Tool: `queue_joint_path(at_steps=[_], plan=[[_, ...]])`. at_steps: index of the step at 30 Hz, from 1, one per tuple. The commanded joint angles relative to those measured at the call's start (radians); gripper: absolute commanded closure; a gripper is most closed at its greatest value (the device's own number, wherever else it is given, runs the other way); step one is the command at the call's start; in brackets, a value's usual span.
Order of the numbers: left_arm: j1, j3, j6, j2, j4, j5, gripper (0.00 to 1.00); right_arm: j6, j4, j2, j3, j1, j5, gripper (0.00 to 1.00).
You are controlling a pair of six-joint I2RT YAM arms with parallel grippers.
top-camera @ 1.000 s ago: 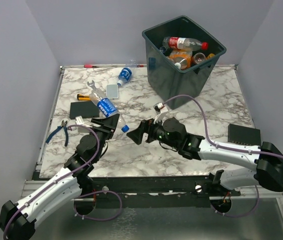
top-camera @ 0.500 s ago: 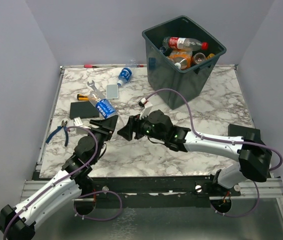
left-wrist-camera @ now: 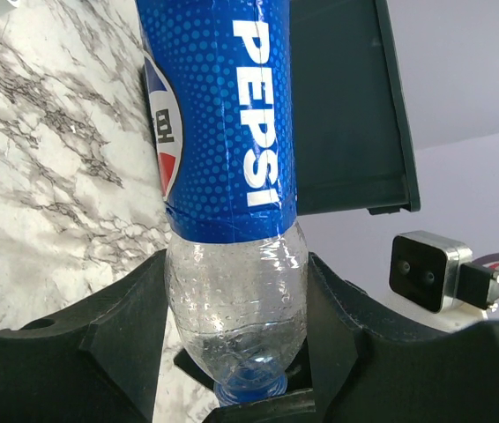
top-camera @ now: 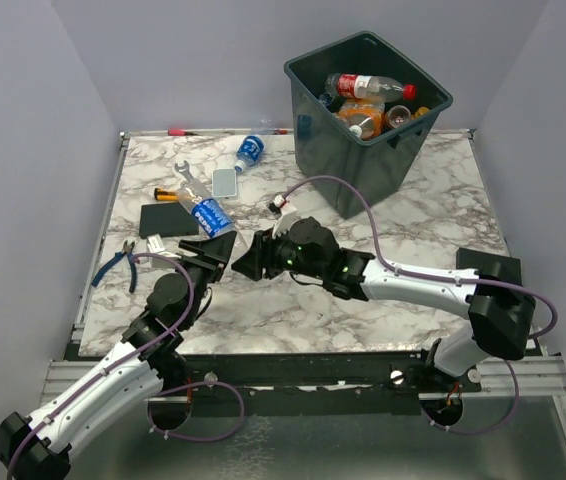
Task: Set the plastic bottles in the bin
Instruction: Place the plastic bottle in the trash bin.
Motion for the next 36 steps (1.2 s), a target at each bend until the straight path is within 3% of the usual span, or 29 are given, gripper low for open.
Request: queue_joint_path(at_steps=[1,4,5,6,9,10,14,16,21,23,24,31,36], plan=[[-0.005,0.009,-0.001,-0.01,-0.032,0.029,0.69,-0.011,-0.003,0.03,0.052,0.007,-0.04,0.61],[-0.006,0.021,0.026,-0.008,-0.05,0.035,0.67,-0.014,-0.014,0.021,0.052,0.007,-0.047,0.84],[-0.005,0.028,0.033,-0.008,-0.07,0.032,0.62,-0.014,-0.028,0.013,0.051,0.007,-0.037,0.96],[-0.006,0.041,0.052,-0.009,-0.091,0.028,0.52,-0.016,-0.063,0.0,0.053,0.007,-0.025,0.99],[-0.005,0.096,0.17,-0.017,-0.141,0.009,0.06,-0.058,-0.182,-0.08,0.051,0.006,0.007,1.0],[-0.006,0.127,0.224,-0.019,-0.164,-0.008,0.02,-0.077,-0.248,-0.118,0.054,0.005,0.018,1.0],[-0.006,0.275,0.56,-0.008,-0.228,-0.044,0.01,-0.168,-0.597,-0.265,0.116,-0.012,0.074,1.0],[-0.005,0.352,0.795,0.01,-0.225,0.03,0.01,-0.202,-0.773,-0.324,0.162,-0.023,0.097,1.0],[-0.006,0.507,1.378,0.082,-0.363,0.524,0.01,-0.251,-1.163,-0.387,0.311,-0.029,0.109,1.0],[-0.006,0.512,1.598,0.082,-0.446,0.746,0.01,-0.253,-1.261,-0.395,0.356,-0.029,0.086,1.0],[-0.006,0.499,1.675,0.078,-0.465,0.792,0.01,-0.252,-1.303,-0.4,0.376,-0.029,0.078,1.0],[-0.008,0.509,2.182,0.195,-0.59,0.718,0.01,-0.278,-1.388,-0.426,0.453,-0.029,-0.017,1.0],[-0.081,0.515,2.336,0.273,-0.581,0.668,0.01,-0.315,-1.332,-0.418,0.467,-0.028,-0.13,1.0]])
